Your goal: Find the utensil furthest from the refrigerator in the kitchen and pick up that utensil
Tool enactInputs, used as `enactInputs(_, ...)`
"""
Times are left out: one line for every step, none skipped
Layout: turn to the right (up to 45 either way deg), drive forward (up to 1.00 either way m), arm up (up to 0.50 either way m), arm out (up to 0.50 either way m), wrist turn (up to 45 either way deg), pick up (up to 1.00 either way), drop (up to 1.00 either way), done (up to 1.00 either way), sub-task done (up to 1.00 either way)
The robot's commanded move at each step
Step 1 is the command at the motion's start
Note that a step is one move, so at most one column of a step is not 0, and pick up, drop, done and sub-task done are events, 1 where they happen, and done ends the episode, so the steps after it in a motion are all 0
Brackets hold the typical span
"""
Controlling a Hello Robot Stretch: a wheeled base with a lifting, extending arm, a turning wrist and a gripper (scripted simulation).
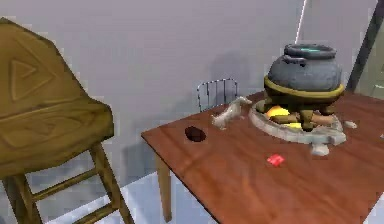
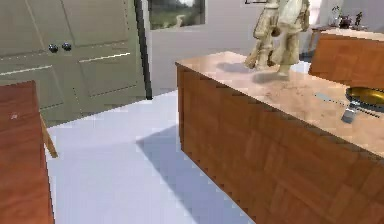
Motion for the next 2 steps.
enactInputs(45.0,0.00,0.00,0.00,0.0,0.00,0.00,0.00,0.00)
enactInputs(45.0,0.00,0.00,0.00,0.0,0.00,0.00,0.00,0.00)
